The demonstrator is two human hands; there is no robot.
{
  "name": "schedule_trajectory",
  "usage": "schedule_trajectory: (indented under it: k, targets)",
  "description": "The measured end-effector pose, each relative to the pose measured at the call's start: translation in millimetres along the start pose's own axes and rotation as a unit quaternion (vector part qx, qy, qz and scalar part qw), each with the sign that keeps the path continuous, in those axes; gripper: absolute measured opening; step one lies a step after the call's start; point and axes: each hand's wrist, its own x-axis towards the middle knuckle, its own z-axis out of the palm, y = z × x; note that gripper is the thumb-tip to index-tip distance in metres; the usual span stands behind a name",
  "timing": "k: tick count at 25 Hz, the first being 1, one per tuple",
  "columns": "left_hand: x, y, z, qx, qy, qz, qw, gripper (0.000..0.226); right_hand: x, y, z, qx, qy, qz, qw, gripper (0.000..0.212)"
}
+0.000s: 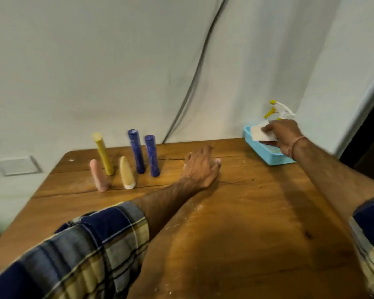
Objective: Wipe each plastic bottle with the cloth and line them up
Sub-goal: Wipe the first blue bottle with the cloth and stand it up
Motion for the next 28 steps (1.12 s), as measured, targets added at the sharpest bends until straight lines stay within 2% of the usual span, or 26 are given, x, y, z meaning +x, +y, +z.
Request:
schedule_trajectory:
  k: [3,6,10,13,15,17,20,24,28]
  targets:
    - [-36,-12,-18,-0.036,0.016,-0.039,0.998,0.047,-58,11,41,0.084,-0.114,0.052,0.989,0.016]
    - [-68,-35,-38,-0.071,0.036,-0.074,0.994,0.037,-114,34,88,0.127,-0.174,0.098,0.972,0.019]
    - [-91,-67,-71,-0.114,0.108,-0.111,0.981,0.02,-162,66,133,0.149,-0.179,0.134,0.963,0.017]
    - [-89,-84,-103,-0.083,0.17,-0.123,0.974,0.011,-183,82,141,0.163,-0.158,0.163,0.96,0.023]
    - [-75,-93,-124,-0.045,0.198,-0.112,0.973,0.015,-192,93,144,0.161,-0.15,0.169,0.961,0.023]
    - [-54,-96,-140,0.0,0.181,-0.085,0.98,0.028,-196,99,148,0.16,-0.146,0.168,0.962,0.024]
    - [-20,-92,-152,0.055,0.095,-0.062,0.992,0.04,-193,102,158,0.156,-0.135,0.168,0.964,0.028]
    - [3,-100,-144,0.07,0.022,-0.073,0.995,0.031,-186,100,163,0.132,-0.143,0.166,0.967,0.026]
    - [3,-103,-135,0.061,0.05,-0.07,0.994,0.021,-184,104,158,0.093,-0.13,0.147,0.976,0.035]
